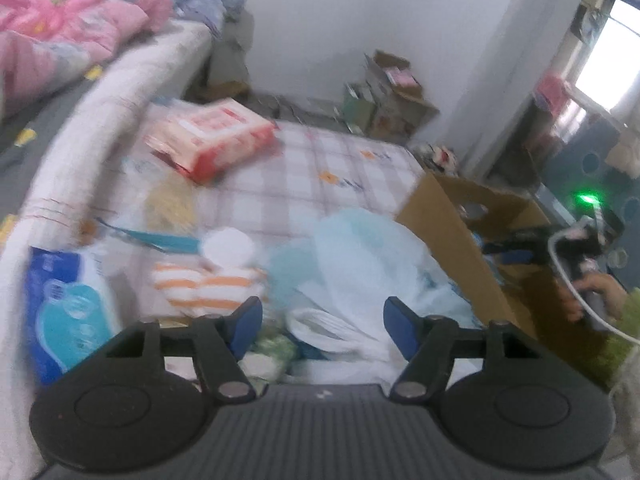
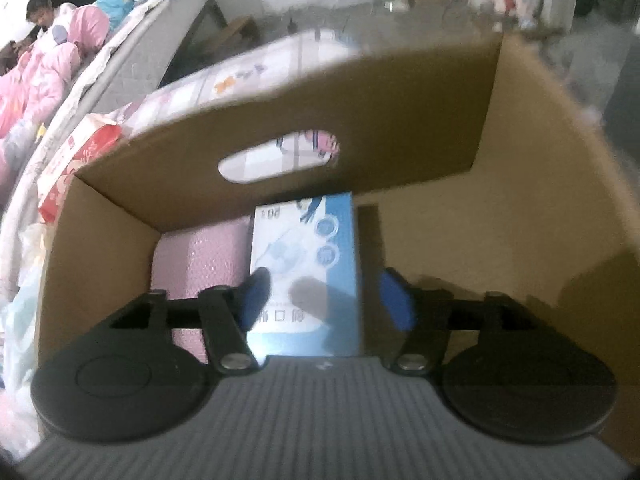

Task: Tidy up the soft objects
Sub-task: 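Lower the bandage box beside the sponge and open the right tool, then move the right tool to the clear toothpick bag and close on it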

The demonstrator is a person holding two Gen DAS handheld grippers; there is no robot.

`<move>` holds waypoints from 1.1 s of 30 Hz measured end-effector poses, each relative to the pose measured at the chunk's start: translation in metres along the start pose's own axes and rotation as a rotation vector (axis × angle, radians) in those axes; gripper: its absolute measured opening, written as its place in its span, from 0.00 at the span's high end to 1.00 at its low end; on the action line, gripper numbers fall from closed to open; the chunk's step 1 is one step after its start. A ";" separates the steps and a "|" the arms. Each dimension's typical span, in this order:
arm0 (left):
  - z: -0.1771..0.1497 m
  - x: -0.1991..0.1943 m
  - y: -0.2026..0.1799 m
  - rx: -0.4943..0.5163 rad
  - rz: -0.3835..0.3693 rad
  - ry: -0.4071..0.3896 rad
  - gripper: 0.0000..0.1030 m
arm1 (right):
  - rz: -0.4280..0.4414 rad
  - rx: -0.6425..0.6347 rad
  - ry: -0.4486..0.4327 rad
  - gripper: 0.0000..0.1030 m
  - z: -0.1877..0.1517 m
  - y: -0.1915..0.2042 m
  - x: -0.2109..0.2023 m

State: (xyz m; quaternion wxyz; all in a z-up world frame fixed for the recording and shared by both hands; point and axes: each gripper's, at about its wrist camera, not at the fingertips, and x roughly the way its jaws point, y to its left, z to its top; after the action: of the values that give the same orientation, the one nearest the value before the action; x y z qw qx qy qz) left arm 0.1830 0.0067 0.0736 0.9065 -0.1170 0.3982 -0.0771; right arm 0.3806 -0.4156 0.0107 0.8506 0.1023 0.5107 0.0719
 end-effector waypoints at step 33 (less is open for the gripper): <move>0.098 0.113 0.129 0.081 0.208 0.174 0.43 | 0.425 -0.214 0.262 0.50 0.034 0.371 0.099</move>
State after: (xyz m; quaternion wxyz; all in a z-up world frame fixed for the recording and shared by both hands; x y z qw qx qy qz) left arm 0.3375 0.1188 0.0230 0.8756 -0.0314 0.4819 -0.0084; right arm 0.4505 -0.0375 0.0338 0.7491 0.1067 0.5728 0.3152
